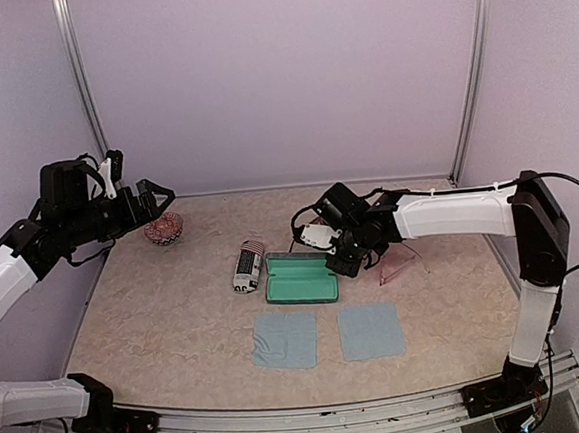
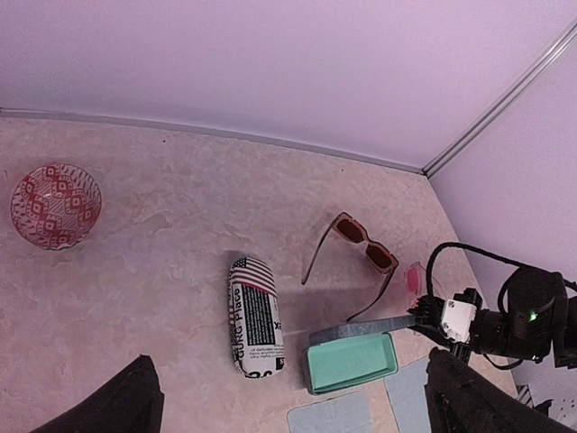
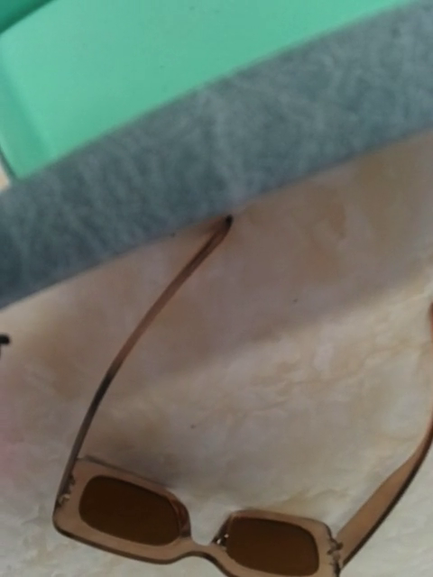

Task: Organize the sunglasses
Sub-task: Place the opened sunglasses case at the center of the board.

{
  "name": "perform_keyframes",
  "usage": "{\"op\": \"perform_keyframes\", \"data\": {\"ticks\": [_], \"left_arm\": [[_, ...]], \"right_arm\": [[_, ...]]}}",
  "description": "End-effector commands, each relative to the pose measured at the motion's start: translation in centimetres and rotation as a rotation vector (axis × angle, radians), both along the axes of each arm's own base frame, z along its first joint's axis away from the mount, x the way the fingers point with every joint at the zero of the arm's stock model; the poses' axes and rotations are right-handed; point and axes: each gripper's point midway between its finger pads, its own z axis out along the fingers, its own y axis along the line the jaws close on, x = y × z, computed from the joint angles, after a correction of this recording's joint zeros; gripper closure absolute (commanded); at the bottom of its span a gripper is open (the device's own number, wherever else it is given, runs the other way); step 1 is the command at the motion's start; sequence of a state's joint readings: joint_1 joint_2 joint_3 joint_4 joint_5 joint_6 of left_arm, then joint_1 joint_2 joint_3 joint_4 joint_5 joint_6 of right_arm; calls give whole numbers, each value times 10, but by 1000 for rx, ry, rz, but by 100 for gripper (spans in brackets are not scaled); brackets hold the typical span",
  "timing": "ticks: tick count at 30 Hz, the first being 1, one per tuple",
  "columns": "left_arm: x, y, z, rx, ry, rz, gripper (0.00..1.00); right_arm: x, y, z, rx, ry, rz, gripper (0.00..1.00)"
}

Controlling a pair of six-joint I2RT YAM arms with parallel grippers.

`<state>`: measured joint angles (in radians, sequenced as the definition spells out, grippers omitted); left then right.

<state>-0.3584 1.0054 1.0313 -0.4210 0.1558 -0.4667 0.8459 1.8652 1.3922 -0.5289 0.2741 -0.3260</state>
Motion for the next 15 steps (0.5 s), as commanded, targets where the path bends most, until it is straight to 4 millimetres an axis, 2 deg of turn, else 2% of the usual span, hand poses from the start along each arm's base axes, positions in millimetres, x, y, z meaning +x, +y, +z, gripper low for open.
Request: {"op": "perform_keyframes", "data": {"ticks": [1, 7, 15], "left_arm": [[-2, 4, -3, 8, 0, 4, 1], [0, 4, -4, 9, 2, 10, 1], [5, 3, -7, 14, 6, 8, 1]], "right_arm": [[18, -3, 5, -5, -29, -8, 100], [31, -14, -2, -40, -35, -18, 100], [45, -18, -6, -69, -75, -52, 100]]}}
